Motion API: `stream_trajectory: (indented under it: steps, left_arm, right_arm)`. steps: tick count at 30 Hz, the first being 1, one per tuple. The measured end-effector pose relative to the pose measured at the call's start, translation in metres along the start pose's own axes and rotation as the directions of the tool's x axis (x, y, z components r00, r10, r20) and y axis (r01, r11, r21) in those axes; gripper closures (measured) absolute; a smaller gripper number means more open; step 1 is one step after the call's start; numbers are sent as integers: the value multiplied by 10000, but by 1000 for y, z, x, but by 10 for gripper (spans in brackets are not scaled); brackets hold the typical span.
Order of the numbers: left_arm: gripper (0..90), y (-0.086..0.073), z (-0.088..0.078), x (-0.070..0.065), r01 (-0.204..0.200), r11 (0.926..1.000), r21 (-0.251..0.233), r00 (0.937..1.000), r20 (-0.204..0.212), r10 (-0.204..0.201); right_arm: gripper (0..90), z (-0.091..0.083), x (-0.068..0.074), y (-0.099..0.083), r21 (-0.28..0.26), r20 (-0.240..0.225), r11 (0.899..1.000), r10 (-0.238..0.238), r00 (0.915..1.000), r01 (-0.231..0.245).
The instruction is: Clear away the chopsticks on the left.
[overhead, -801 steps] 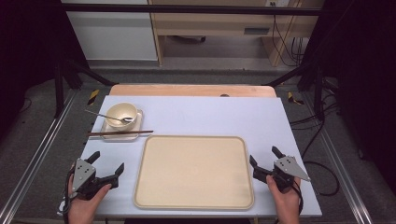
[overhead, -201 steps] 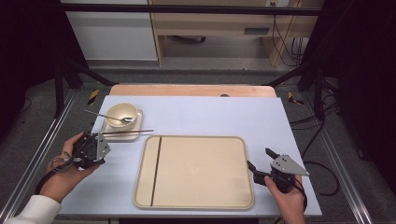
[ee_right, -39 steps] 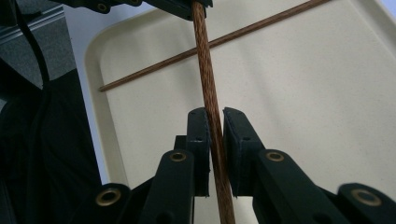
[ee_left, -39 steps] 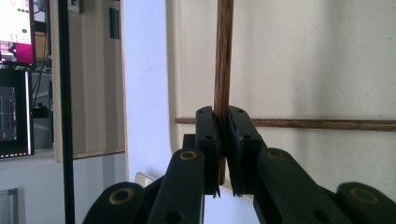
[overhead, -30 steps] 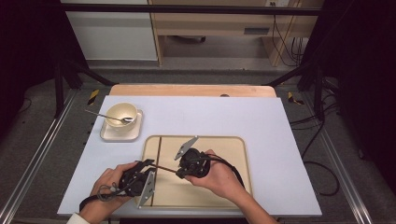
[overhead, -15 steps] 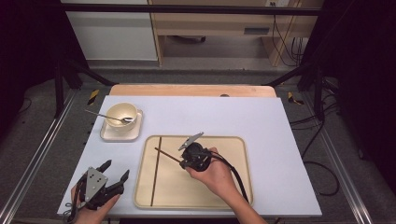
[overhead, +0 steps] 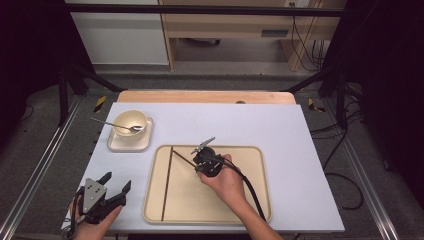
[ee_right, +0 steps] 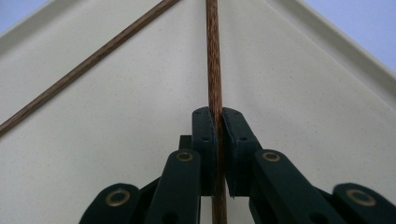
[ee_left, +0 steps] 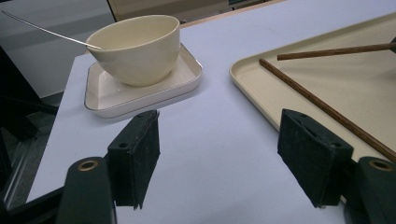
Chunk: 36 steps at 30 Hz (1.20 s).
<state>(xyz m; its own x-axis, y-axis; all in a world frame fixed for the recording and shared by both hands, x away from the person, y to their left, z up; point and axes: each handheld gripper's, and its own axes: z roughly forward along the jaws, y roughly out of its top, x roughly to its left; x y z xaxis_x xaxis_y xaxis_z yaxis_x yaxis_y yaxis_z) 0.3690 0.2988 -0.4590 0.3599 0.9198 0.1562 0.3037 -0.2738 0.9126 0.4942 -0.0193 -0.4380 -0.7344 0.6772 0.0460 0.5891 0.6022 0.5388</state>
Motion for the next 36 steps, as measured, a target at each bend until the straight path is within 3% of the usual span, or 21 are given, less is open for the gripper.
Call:
stream_trajectory:
  steps: [7,14,23,33,36]
  left_arm:
    - [296,0,0,-1,-10,10000,19,10000,65,10]
    - [296,0,0,0,-5,10000,6,10000,25,5]
    - [295,0,-1,0,-15,10000,0,10000,-13,15]
    - [295,0,-1,2,7,10000,-32,10000,-92,-7]
    - [295,0,0,2,18,10000,-33,10000,-96,-18]
  right_arm:
    - [845,8,-3,2,94,36,9993,354,9994,-355]
    - [843,11,-4,4,-54,-22,9992,389,9992,-389]
    - [836,0,-2,2,-515,-437,9979,365,9984,-388]
    - [900,-12,-12,-19,-568,-582,9980,257,9980,-290]
    - [900,-14,-16,-26,-652,-802,9958,583,9951,-636]
